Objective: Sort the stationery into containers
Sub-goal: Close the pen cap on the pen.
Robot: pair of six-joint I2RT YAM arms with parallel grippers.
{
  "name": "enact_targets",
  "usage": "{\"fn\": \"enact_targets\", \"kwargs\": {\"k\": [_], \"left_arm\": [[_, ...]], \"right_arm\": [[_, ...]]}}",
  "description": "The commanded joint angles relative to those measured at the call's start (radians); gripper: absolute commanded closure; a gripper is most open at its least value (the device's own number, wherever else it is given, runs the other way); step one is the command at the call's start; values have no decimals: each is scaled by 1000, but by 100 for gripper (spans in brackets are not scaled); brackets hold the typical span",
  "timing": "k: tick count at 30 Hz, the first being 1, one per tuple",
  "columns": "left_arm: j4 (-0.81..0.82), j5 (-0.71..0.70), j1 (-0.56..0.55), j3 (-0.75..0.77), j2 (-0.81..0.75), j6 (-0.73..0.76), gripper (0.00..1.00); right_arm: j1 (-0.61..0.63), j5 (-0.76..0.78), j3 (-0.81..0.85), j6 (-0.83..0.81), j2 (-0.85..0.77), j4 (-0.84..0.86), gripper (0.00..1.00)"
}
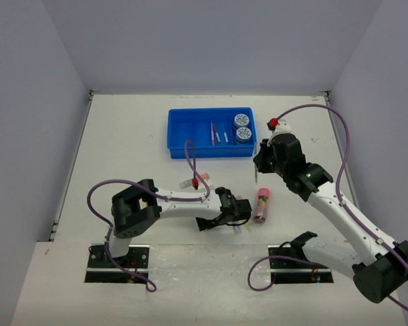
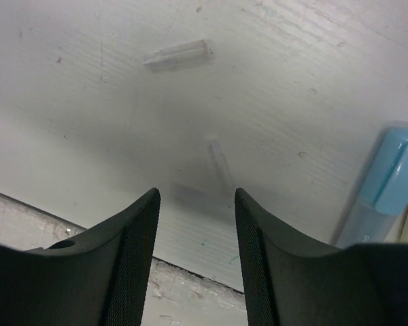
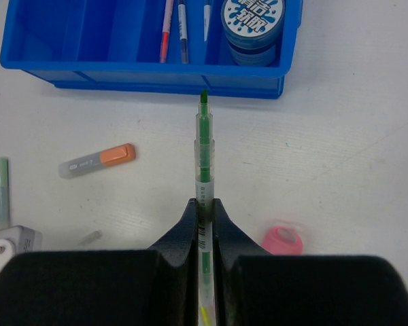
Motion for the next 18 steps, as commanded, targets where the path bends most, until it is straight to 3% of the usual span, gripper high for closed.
{"fn": "enact_targets", "kwargs": {"k": [1, 13, 18], "left_arm": [[16, -58, 31, -23, -56, -60, 53], [138, -40, 55, -70, -46, 16, 58], [145, -24, 58, -70, -32, 23, 70]], "right_arm": [[-3, 12, 4, 3, -12, 5, 100], [-3, -8, 2, -5, -4, 13, 100], [-3, -11, 2, -5, -4, 13, 100]]}}
